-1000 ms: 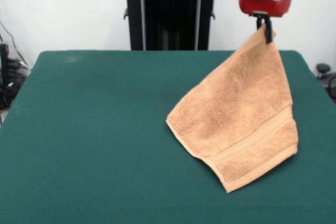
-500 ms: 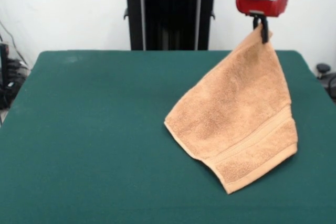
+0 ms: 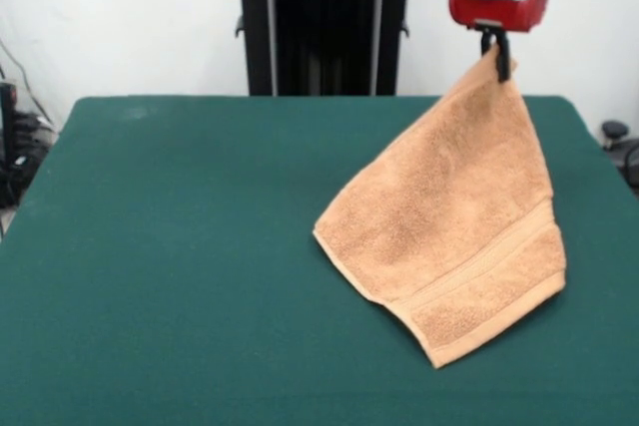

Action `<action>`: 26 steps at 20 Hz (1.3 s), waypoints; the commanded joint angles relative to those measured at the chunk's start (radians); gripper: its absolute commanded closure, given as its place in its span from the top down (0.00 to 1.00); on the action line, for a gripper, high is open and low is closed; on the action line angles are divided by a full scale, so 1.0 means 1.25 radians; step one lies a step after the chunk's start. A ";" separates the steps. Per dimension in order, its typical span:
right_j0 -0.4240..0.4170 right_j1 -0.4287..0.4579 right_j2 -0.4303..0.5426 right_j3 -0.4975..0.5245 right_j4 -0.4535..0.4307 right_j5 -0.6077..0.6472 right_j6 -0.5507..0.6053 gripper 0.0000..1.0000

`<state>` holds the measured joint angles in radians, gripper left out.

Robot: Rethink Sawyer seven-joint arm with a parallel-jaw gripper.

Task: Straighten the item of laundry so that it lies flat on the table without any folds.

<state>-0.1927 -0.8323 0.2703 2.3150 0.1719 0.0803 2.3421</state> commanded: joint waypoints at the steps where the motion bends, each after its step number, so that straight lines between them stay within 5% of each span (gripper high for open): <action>1: 0.043 0.027 0.004 -0.015 -0.001 0.026 0.087 0.00; 19: 0.088 0.034 -0.011 -0.016 0.007 -0.003 0.104 0.00; 20: -0.072 -0.032 0.011 0.092 -0.068 -0.018 0.058 0.00; 26: -0.060 -0.020 0.012 0.064 -0.083 0.003 0.061 0.00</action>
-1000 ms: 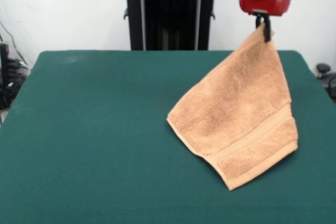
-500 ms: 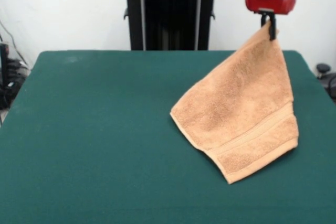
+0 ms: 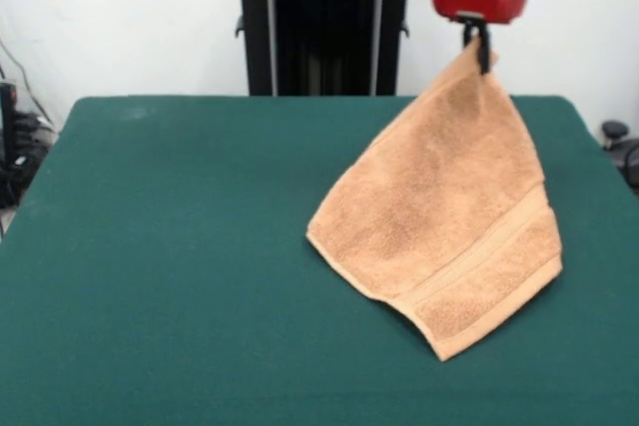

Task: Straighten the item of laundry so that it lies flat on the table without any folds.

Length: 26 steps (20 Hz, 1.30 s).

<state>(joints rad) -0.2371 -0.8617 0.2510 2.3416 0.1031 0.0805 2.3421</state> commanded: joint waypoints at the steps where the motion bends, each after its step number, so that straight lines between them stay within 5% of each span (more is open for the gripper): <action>1: -0.026 0.004 0.030 0.041 -0.031 0.002 0.064 0.00; 26: 0.010 0.003 0.012 0.015 -0.056 0.006 0.075 0.00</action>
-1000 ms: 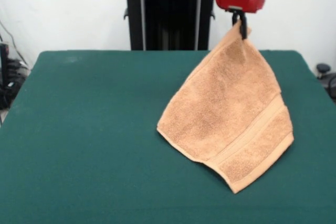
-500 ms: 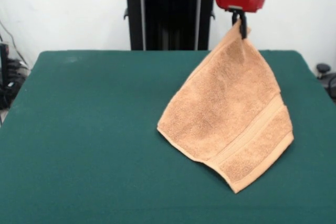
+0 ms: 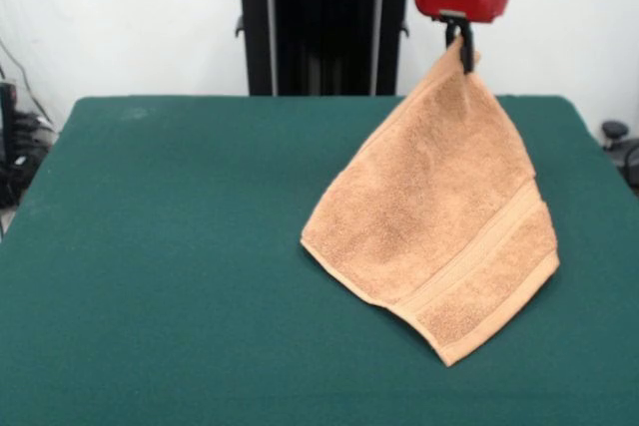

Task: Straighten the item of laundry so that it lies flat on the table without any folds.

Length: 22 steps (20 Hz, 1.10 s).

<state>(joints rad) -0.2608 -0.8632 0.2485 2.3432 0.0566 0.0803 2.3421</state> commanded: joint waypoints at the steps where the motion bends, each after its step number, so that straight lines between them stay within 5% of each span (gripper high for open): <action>1: 0.033 0.004 0.009 0.012 -0.020 0.005 0.074 0.00; 13: 0.035 0.000 0.000 -0.005 -0.014 0.041 0.061 0.00; 14: 0.035 0.002 0.002 -0.006 -0.012 0.042 0.062 1.00; 22: 0.049 -0.009 -0.032 -0.020 -0.019 0.038 0.057 1.00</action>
<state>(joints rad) -0.2310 -0.8640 0.2376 2.3433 0.0557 0.0805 2.3421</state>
